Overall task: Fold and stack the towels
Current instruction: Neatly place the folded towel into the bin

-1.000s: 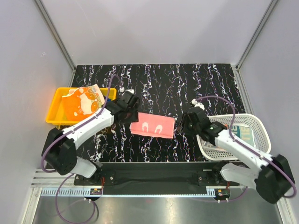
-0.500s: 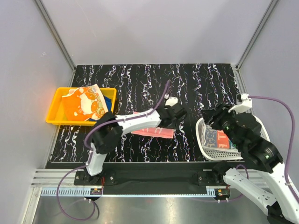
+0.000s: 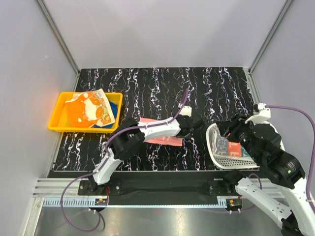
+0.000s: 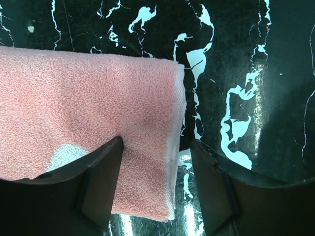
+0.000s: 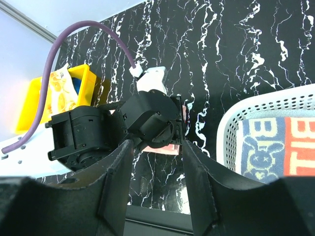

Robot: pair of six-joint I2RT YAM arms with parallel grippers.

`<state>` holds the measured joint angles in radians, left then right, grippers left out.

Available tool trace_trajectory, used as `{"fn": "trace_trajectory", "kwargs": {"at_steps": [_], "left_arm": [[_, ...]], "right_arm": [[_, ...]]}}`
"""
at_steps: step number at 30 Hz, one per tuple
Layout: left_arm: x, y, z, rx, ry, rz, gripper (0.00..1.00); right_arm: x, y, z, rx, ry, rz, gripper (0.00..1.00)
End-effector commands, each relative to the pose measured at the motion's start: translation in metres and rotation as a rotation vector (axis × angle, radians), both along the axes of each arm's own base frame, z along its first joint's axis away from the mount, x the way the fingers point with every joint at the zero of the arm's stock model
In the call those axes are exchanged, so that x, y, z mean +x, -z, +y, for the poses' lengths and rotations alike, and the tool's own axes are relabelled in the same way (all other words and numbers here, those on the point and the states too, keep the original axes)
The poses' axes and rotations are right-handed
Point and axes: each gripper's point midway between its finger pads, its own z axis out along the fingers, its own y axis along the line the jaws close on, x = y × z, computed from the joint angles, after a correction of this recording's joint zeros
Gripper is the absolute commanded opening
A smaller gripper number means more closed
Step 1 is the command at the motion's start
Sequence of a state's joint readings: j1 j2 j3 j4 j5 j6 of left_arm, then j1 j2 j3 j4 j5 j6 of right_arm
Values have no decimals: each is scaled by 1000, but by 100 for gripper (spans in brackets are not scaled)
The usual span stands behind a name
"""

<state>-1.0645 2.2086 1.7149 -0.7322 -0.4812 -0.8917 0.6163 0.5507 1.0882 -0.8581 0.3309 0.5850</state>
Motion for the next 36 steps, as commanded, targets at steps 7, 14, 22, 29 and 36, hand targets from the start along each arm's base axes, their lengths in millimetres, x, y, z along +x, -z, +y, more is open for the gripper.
{"fn": "trace_trajectory", "kwargs": {"at_steps": [7, 14, 22, 29, 36], "left_arm": [[-7, 38, 7, 69, -26, 7, 47], [-16, 48, 13, 58, -12, 34, 1], [-44, -28, -22, -279, 84, 71, 0], [-70, -127, -74, -591, 170, 45, 0], [-99, -192, -134, -780, 273, 41, 0]], "right_arm": [[-7, -9, -2, 4, -21, -26, 52], [-12, -10, -4, 15, -26, -36, 52], [-18, -30, -10, 15, -28, -68, 52], [-19, -54, -11, 23, -33, -115, 52], [-22, -69, -12, 31, -42, -141, 52]]}}
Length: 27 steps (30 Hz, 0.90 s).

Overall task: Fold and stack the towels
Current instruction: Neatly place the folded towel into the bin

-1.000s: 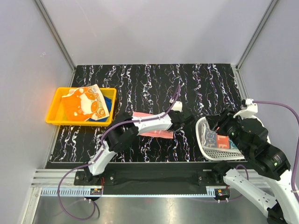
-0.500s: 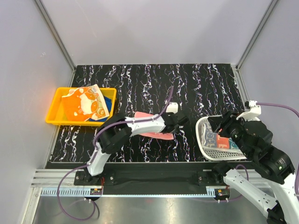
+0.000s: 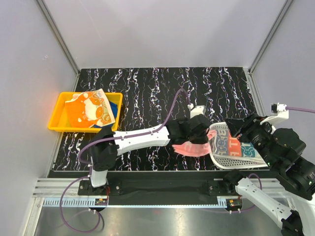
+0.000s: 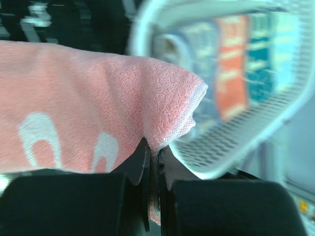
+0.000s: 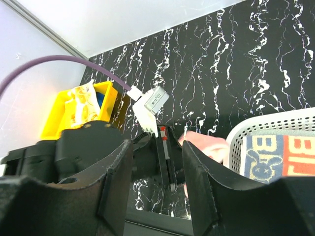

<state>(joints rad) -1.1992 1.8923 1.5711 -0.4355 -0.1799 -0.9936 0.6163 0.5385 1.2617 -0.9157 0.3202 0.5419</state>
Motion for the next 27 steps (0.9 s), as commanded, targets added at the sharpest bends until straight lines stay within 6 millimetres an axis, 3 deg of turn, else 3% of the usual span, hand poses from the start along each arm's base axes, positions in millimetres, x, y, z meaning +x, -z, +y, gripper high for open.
{"fn": "trace_trajectory", "kwargs": {"at_steps": [1, 4, 6, 7, 9, 10, 13, 14, 16, 17, 23, 27], "left_arm": [[-11, -68, -45, -213, 55, -21, 0], [-17, -87, -64, -289, 87, -6, 0], [-21, -87, -76, -307, 111, 13, 0], [-24, -106, -85, -349, 127, 1, 0], [-27, -101, -99, -346, 162, 16, 0], [-25, -115, -106, -376, 169, 5, 0], [-28, -113, -121, -389, 205, 14, 0], [-29, -128, -125, -419, 222, 7, 0], [-32, -123, -135, -429, 247, 25, 0], [-34, -131, -141, -458, 264, 37, 0], [-38, -128, -163, -527, 298, 69, 0], [-39, -144, -173, -595, 323, 55, 0]], "right_arm": [[-1, -14, 2, -4, -20, -27, 52], [-5, -23, -3, 6, -13, -50, 52], [-9, -34, -7, 16, -8, -76, 52], [-11, -38, -9, 22, -6, -87, 52], [-17, -51, -13, 38, -10, -132, 52], [-22, -56, -16, 52, -14, -155, 52], [-33, -71, -22, 81, -27, -222, 52], [-36, -75, -23, 84, -32, -240, 52], [-43, -81, -27, 99, -38, -271, 53], [-45, -84, -28, 103, -43, -287, 53], [-59, -91, -32, 119, -68, -337, 53], [-66, -88, -31, 117, -97, -357, 53]]}}
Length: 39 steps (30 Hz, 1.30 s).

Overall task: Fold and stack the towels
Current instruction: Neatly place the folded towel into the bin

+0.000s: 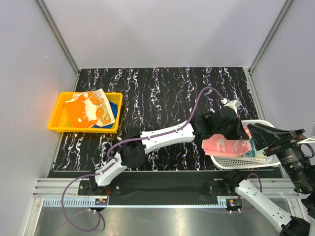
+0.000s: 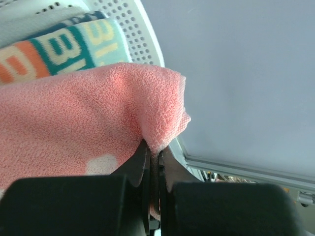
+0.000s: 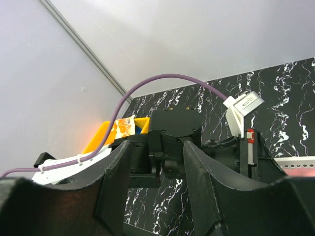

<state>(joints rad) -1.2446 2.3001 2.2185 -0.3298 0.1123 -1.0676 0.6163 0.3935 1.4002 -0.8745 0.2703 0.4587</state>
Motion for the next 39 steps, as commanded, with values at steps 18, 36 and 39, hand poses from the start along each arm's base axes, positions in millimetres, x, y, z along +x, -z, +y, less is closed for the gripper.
{"fn": "trace_trajectory", "kwargs": {"at_steps": [18, 36, 39], "left_arm": [[12, -49, -46, -301, 59, 43, 0], [28, -10, -56, -323, 130, 14, 62], [32, -29, -43, -343, 139, -28, 63]], "right_arm": [[-25, 0, -7, 7, -54, -86, 53], [-19, 12, 2, 14, -73, -48, 52], [-15, 12, 5, 15, -75, -41, 52]]}}
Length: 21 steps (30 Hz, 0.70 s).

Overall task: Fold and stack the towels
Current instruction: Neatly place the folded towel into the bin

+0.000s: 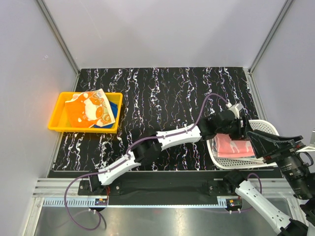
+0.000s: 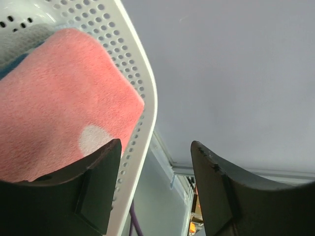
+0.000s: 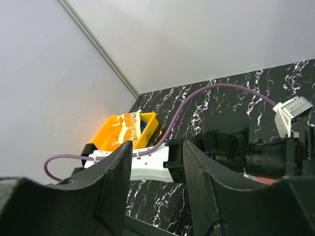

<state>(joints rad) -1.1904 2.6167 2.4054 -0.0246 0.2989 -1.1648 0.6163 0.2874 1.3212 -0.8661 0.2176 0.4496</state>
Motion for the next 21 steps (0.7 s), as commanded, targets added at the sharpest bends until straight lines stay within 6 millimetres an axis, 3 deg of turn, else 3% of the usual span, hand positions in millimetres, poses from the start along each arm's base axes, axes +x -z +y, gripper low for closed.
{"fn": "trace_trajectory", "kwargs": {"at_steps": [1, 2, 3, 4, 5, 6, 7, 8, 9, 10, 11, 12, 13, 14, 15, 16, 18, 19, 20, 21], "left_arm": [[5, -101, 24, -174, 24, -134, 63], [13, -111, 32, -180, 10, -172, 63], [17, -90, 40, -126, -2, -165, 63], [22, -92, 49, -122, -16, -195, 63], [33, -129, 71, -162, -55, -234, 64], [37, -98, 84, -87, -66, -222, 64], [42, -107, 99, -82, -86, -260, 64], [52, -134, 124, -96, -136, -296, 64], [58, -141, 141, -81, -167, -315, 64], [62, -111, 161, 9, -187, -304, 64], [84, -108, 185, 55, -268, -310, 65], [87, -142, 216, 34, -332, -342, 65], [91, -94, 248, 193, -376, -286, 66], [118, -93, 289, 249, -508, -285, 66], [125, -107, 328, 270, -606, -296, 66], [146, -71, 388, 430, -746, -233, 66], [157, -56, 454, 542, -884, -205, 66], [155, -56, 497, 616, -967, -205, 66], [167, -44, 546, 695, -1071, -172, 67], [168, -40, 574, 756, -1127, -164, 67]], "right_arm": [[3, -3, 7, 10, -23, -2, 52], [5, -3, 7, 10, -19, 1, 52], [8, -1, 9, 6, -18, 14, 52], [10, -1, 10, 9, -17, 24, 52], [11, 0, 12, 9, -21, 28, 53], [15, 1, 16, 2, -23, 42, 52], [19, 2, 19, 3, -28, 50, 53], [21, 3, 23, 2, -36, 58, 53], [29, 7, 29, -11, -38, 85, 53], [35, 9, 34, -14, -38, 99, 53], [41, 13, 40, -26, -47, 118, 54], [54, 19, 50, -50, -47, 155, 54], [64, 30, 58, -68, -47, 195, 54], [72, 37, 65, -84, -55, 223, 54], [87, 50, 78, -117, -61, 280, 54], [95, 60, 90, -126, -91, 304, 53], [111, 77, 110, -150, -123, 352, 54], [119, 86, 119, -149, -136, 360, 53], [124, 92, 126, -156, -156, 376, 53], [134, 104, 136, -170, -165, 405, 53]]}}
